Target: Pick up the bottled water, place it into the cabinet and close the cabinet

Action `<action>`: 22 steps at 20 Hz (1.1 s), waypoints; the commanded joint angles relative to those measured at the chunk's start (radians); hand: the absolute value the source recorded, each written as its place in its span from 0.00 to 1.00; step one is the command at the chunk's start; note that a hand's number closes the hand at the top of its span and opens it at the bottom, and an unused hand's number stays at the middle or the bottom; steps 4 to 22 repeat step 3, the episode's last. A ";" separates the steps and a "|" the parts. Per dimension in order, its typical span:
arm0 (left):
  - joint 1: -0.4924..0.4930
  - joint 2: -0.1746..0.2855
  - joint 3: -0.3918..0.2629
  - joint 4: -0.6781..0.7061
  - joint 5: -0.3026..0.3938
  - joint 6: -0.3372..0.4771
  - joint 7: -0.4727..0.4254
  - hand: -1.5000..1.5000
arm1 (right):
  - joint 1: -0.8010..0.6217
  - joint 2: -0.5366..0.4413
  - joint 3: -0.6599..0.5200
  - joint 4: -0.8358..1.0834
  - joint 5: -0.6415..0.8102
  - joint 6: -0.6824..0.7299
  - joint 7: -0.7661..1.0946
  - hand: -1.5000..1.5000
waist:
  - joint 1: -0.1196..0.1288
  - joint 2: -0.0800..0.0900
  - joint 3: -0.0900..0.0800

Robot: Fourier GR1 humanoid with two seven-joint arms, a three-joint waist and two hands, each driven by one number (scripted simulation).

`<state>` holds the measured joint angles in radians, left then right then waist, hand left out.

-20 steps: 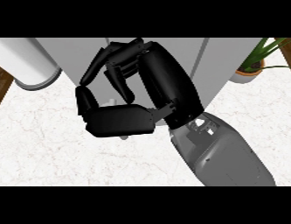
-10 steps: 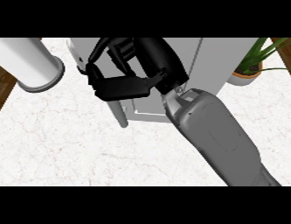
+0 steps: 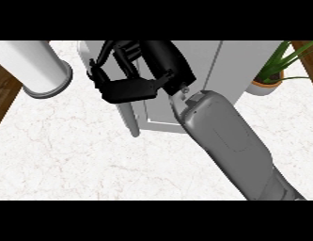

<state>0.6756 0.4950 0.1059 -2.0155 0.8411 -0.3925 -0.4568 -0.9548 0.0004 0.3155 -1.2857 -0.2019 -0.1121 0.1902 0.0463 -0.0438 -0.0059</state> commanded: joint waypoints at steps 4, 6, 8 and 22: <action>-0.010 0.000 -0.016 -0.030 -0.009 0.000 0.019 1.00 | -0.039 -0.043 -0.108 0.212 0.014 -0.048 0.001 1.00 | 0.006 0.063 0.005; -0.010 0.000 -0.016 -0.030 -0.009 0.000 0.019 1.00 | -0.039 -0.043 -0.108 0.212 0.014 -0.048 0.001 1.00 | 0.006 0.063 0.005; -0.010 0.000 -0.016 -0.030 -0.009 0.000 0.019 1.00 | -0.039 -0.043 -0.108 0.212 0.014 -0.048 0.001 1.00 | 0.006 0.063 0.005; -0.010 0.000 -0.016 -0.030 -0.009 0.000 0.019 1.00 | -0.039 -0.043 -0.108 0.212 0.014 -0.048 0.001 1.00 | 0.006 0.063 0.005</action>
